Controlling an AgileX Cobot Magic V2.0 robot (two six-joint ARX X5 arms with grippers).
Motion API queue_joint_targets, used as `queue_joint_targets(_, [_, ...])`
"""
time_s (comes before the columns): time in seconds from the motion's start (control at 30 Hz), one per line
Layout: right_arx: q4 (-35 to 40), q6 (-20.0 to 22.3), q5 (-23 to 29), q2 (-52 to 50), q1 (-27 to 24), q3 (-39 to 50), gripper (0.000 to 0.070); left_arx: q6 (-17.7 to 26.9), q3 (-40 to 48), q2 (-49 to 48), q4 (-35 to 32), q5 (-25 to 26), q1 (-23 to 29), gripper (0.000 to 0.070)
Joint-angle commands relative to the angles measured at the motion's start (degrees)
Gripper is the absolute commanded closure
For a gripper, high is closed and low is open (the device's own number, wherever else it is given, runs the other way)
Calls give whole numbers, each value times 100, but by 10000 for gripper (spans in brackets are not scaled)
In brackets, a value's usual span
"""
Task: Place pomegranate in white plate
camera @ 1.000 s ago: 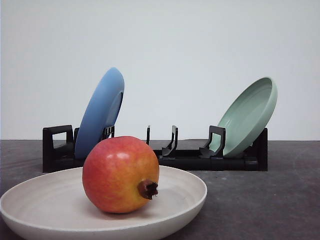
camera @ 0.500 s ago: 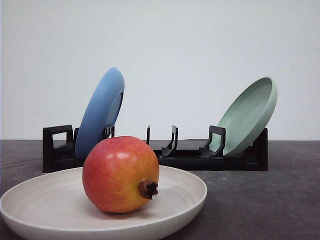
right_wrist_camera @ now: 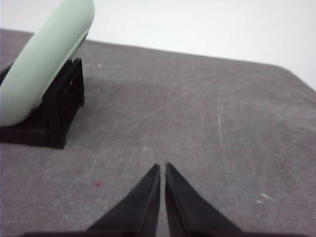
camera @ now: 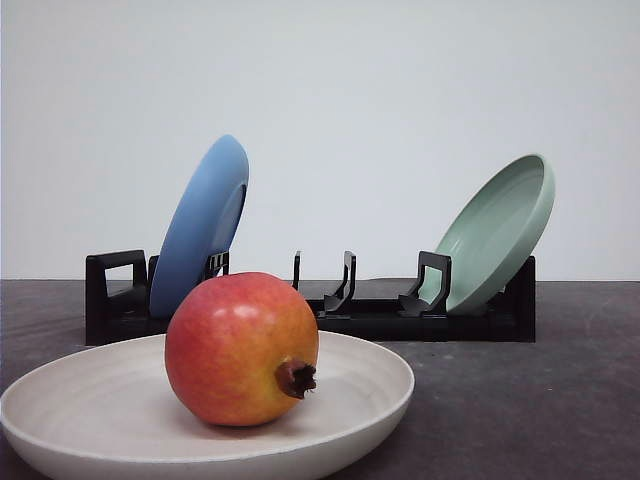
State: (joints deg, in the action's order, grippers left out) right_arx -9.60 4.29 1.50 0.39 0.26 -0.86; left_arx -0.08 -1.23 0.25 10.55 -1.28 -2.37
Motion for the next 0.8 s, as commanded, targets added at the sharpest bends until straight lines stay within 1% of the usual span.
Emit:
queue_joint_targets(0.0, [-71,-86,5,-17,-17,21,687,-44,57,-9,26,-28,7,700])
queue_joint_targets(0.77, [59,-87,4,-18,-18,21,687,-44,57,-9,26,-28,7,700])
